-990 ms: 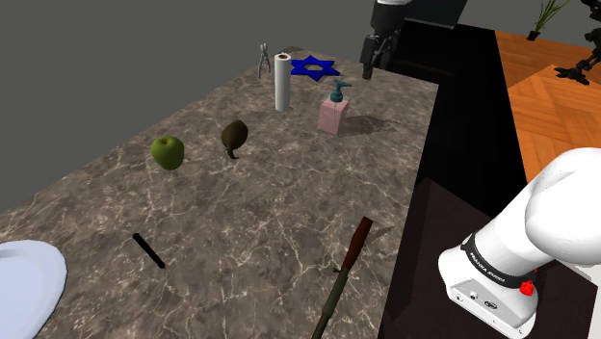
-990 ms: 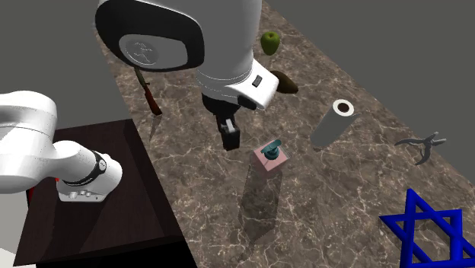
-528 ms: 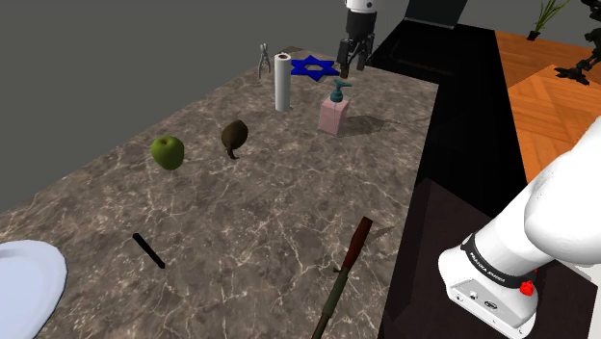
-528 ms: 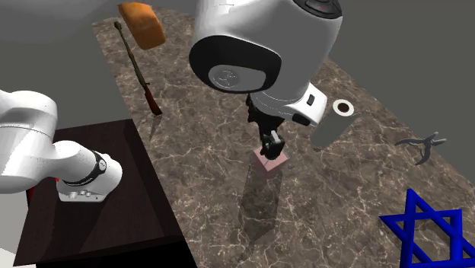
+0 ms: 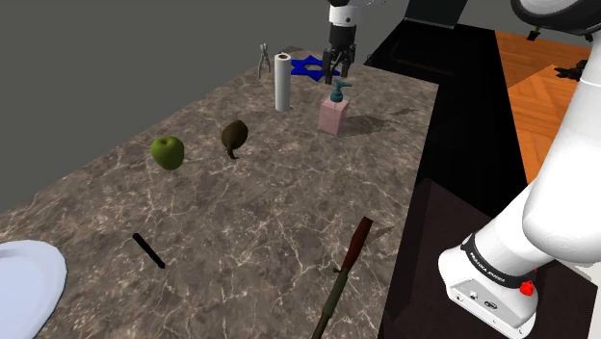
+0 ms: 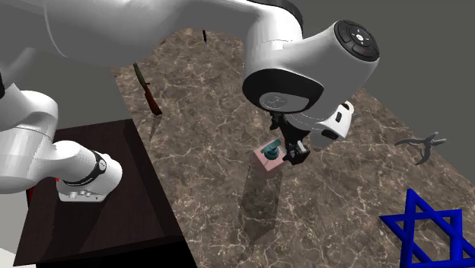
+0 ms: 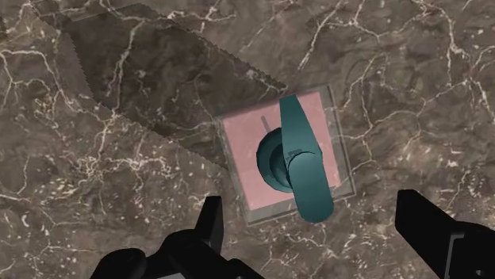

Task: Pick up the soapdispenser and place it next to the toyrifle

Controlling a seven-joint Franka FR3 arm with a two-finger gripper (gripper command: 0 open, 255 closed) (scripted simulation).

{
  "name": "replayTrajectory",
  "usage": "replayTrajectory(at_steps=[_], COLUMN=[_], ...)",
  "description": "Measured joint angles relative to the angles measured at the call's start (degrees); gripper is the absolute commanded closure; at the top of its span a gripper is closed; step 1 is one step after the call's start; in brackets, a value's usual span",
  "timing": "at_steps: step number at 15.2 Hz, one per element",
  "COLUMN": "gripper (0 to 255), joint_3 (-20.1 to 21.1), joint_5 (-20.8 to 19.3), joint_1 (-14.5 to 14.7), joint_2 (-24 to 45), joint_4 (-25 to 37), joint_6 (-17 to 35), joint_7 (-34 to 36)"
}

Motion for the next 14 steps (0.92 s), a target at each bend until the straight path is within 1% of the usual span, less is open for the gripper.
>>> replayTrajectory(at_steps=[5,11,12,14], gripper=[0,0,255,255], joint_3=[0.1,0.1,0.1,0.1], joint_5=[0.3,0.3,0.3,0.3], joint_1=[0.0,0.1,0.1,0.1], joint_2=[0.8,0.8,0.8,0.8], joint_4=[-2.4,-3.1,-3.1,-3.1], joint_6=[3.2,3.9,3.9,3.9], joint_7=[-0.3,-0.3,-0.3,-0.3])
